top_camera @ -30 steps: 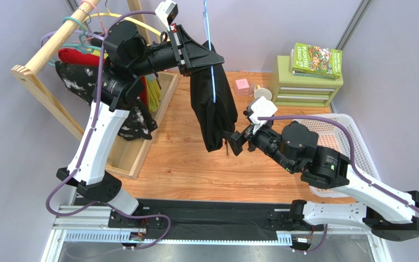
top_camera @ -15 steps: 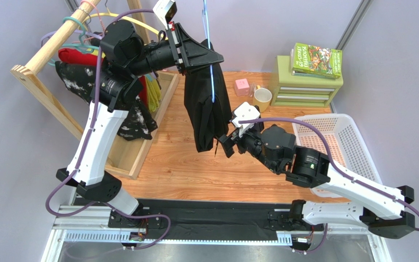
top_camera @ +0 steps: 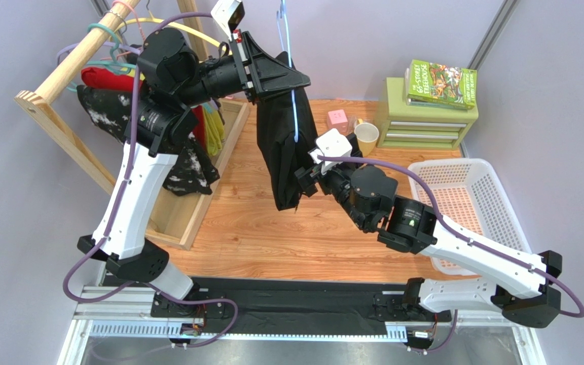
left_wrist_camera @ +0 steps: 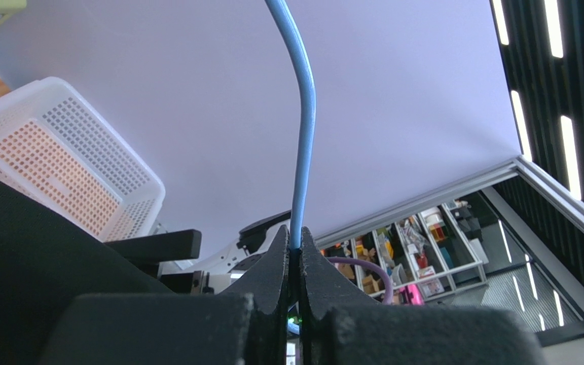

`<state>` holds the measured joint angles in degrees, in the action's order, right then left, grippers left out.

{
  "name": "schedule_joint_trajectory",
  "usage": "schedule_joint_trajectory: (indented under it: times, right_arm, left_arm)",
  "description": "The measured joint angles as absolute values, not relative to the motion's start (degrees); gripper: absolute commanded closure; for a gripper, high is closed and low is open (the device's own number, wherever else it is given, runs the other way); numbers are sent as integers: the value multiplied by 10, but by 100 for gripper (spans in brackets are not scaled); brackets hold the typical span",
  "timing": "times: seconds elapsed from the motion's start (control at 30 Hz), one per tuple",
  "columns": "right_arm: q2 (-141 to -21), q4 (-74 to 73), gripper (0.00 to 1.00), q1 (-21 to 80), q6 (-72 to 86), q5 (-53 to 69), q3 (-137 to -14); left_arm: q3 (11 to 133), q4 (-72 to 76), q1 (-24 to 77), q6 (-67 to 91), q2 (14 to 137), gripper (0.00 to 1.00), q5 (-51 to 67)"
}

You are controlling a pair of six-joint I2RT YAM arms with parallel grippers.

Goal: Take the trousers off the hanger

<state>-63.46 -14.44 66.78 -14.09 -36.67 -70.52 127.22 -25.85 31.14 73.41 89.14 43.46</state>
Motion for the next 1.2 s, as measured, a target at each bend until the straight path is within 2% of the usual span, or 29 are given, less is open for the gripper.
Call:
schedule_joint_trajectory:
  times: [0.63,0.87,1.2]
  right_arm:
    - [-614,-82,11,640,-145,-330,-744]
    - [-565,-122,9,610,-88,-243,-748]
    - [-576,-162,9,609,-52,-132,-766]
  left_arm:
    - [1252,-237,310,736,859,100,438]
    - [1252,-236,310,750,859,100,461]
    - [1252,-208,310,781,860,100,495]
